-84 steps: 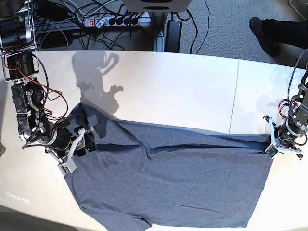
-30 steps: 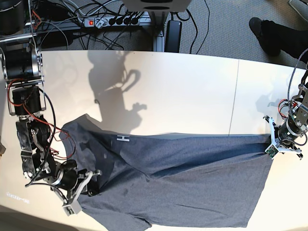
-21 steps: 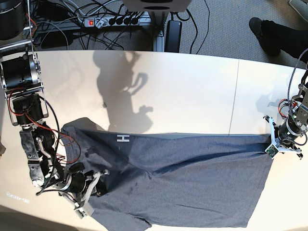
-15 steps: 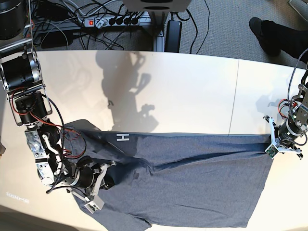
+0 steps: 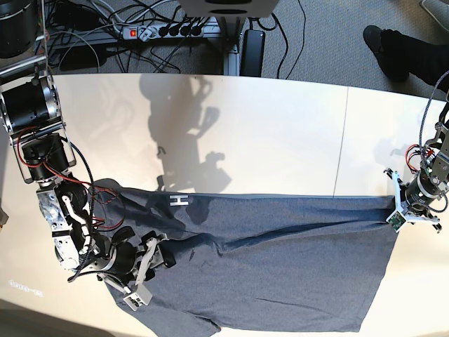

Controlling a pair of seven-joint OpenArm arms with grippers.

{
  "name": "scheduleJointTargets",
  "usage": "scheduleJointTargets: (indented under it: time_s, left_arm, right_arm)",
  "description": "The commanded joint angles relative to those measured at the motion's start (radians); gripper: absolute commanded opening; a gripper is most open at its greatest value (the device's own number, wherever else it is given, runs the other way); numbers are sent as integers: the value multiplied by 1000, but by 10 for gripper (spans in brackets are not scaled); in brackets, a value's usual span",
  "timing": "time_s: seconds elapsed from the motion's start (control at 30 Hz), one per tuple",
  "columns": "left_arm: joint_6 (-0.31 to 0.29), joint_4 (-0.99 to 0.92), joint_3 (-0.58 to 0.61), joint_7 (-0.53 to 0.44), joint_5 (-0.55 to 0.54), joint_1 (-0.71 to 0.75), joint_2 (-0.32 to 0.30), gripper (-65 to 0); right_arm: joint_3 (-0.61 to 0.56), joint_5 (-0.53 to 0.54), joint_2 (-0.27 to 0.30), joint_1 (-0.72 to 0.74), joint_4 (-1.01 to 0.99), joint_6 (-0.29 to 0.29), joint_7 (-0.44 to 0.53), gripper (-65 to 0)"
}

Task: Fold the T-shirt properly
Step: 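Lift the shirt edge with both grippers and stretch it taut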

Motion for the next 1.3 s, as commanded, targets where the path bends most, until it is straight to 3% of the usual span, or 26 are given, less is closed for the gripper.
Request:
scheduleJointTargets:
  time_s: [0.0,0.07,0.1,0.13,0.2,0.37,0.6,0.63,0.73,0.8,0.97,1.17,1.27]
  left_arm:
    - [-3,7,-11,-13,-2,-24,-23,-650]
    - [-2,7,-11,-13,-2,-24,-23,-650]
    - [-2,7,-11,-13,-2,-25,-23,-650]
    - [9,7,-11,-13,-2,-24,-24,-650]
    - [64,7,-11,-13,-6,-24,-29,-650]
    - [87,12,-30,-13,-57,-24,-43,-650]
    - [87,19,-56,-10,-137,-26,-45,-650]
    - [86,19,-56,-9,-137,-27,-45,-632]
    - [86,19,-56,-8,-136,-30,-44,-441]
    - [88,19,-56,-5,-136,-33,-40,-397]
    - [203,19,-56,38,-137,-73,-22,-397]
    - [232,33,-56,142,-186,-127,-23,-406]
    - [223,76,-56,212,-194,-115,-23,-490]
  right_arm:
    - [24,5,9,38,12,84,14,-303]
    - [60,6,9,37,12,84,-3,-312]
    - [87,10,9,35,13,84,-19,-350]
    - [119,16,9,32,14,84,-42,-421]
    - [196,41,10,29,14,84,-106,-650]
    - [361,202,24,-12,16,89,-184,-650]
    - [369,290,31,-137,18,95,-202,-650]
    - [369,290,30,-156,19,95,-202,-650]
    - [369,290,30,-206,27,95,-199,-650]
    - [369,296,28,-232,34,95,-198,-650]
    - [369,305,25,-273,76,95,-198,-650]
    - [369,304,26,-281,158,96,-215,-650]
    - [368,305,23,-283,161,96,-217,-650]
